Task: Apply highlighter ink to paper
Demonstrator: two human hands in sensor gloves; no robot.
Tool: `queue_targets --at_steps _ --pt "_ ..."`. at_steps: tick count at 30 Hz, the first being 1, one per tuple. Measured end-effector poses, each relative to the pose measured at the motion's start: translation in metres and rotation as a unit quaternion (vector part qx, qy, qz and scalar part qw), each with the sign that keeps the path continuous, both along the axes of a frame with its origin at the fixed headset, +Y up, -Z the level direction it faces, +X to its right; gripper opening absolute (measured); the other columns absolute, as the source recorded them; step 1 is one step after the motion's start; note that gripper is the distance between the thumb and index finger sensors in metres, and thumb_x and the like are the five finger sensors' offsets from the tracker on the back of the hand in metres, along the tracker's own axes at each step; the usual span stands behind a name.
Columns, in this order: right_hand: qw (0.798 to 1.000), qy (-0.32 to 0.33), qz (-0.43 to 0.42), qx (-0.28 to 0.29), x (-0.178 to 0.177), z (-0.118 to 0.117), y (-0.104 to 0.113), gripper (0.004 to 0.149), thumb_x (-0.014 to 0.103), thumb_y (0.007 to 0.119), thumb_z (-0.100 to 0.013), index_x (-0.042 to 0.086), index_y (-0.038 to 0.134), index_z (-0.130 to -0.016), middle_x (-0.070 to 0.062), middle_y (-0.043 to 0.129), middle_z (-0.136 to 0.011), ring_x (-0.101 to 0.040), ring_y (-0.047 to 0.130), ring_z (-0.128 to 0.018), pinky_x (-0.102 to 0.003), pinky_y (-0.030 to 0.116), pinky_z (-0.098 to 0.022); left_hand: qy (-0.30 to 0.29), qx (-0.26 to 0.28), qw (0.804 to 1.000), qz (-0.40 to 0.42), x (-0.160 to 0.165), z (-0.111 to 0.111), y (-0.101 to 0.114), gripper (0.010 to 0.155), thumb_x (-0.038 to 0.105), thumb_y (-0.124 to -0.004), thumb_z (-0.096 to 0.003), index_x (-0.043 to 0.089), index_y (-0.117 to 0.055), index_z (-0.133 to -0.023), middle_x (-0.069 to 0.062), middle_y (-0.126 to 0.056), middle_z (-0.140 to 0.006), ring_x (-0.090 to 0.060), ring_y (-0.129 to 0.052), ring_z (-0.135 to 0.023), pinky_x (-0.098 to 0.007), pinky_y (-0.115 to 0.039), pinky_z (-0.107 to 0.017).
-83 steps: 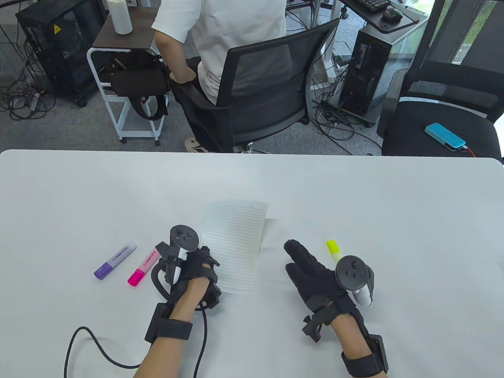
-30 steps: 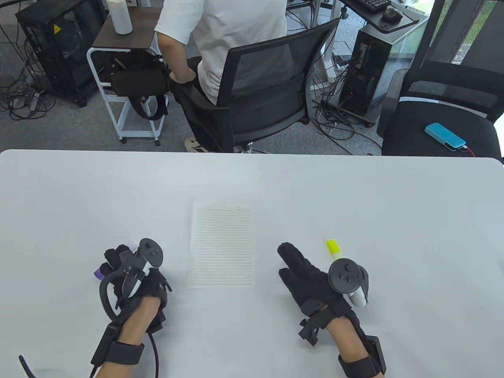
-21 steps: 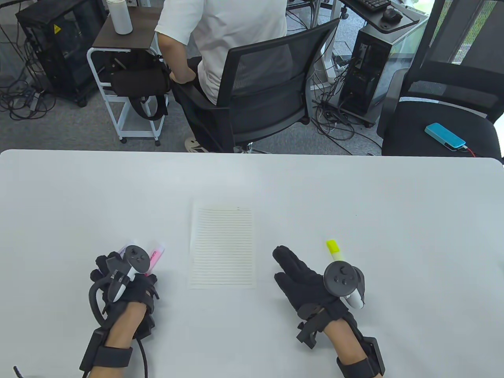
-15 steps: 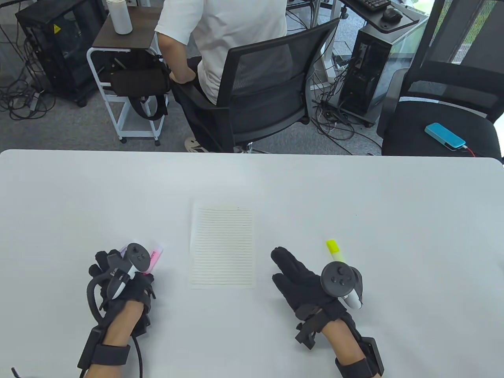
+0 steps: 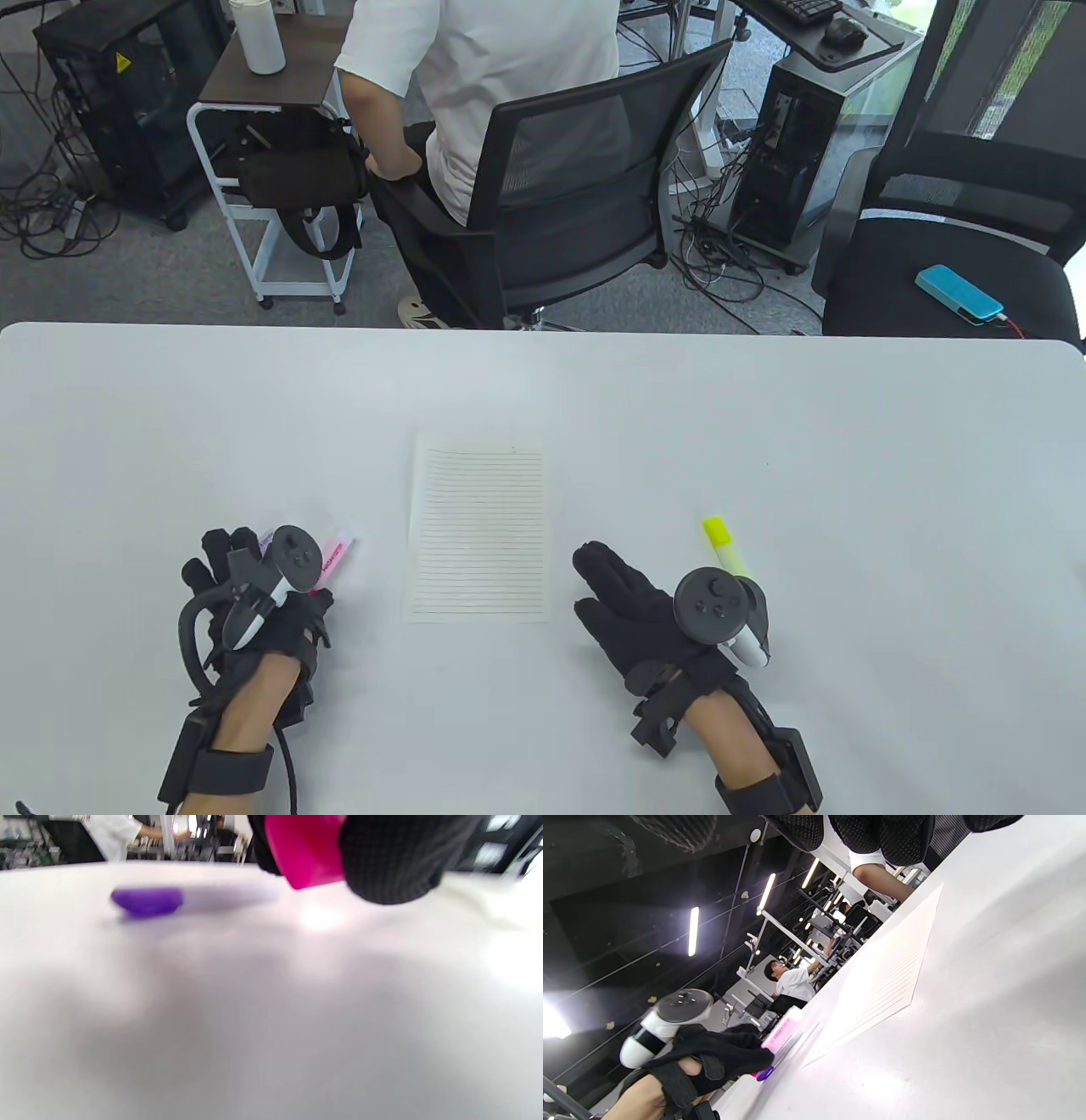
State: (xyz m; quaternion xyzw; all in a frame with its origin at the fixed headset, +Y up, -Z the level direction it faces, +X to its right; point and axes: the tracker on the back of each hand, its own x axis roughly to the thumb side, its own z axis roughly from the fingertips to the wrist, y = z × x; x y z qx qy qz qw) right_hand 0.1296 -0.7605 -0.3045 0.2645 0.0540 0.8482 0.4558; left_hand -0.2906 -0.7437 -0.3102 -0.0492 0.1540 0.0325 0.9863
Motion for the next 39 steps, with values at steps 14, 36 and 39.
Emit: queue_targets --at_steps 14,36,39 --pt "0.997 0.016 0.036 0.062 -0.027 0.016 0.007 0.074 0.052 0.070 -0.055 0.039 0.022 -0.110 -0.015 0.028 -0.120 -0.051 0.043 -0.105 -0.076 0.041 -0.067 -0.314 0.181 0.932 0.028 0.120 0.054 0.021 0.061 0.053 -0.089 -0.0391 0.019 -0.077 -0.088 -0.006 -0.048 -0.116 -0.044 -0.023 -0.109 -0.075 -0.010 -0.067" --pt "0.995 0.035 -0.026 0.084 -0.055 0.031 0.013 0.048 0.031 0.085 -0.050 0.018 0.072 -0.093 -0.014 0.091 -0.075 -0.035 0.095 -0.053 -0.068 0.065 -0.060 -0.413 0.122 0.854 0.292 0.135 0.048 0.003 0.057 0.054 -0.073 -0.0415 0.022 -0.081 -0.088 0.011 -0.104 -0.042 -0.006 -0.099 -0.012 -0.040 -0.095 -0.031" --pt "0.993 0.024 -0.021 0.116 -0.051 0.031 0.017 0.047 0.031 0.089 -0.046 0.019 0.078 -0.090 -0.013 0.096 -0.070 -0.033 0.098 -0.047 -0.066 0.069 -0.060 -0.414 0.112 0.844 0.321 0.136 0.047 0.002 0.058 0.055 -0.076 -0.0407 0.021 -0.083 -0.087 0.012 -0.105 -0.035 -0.002 -0.097 -0.001 -0.037 -0.098 -0.021"
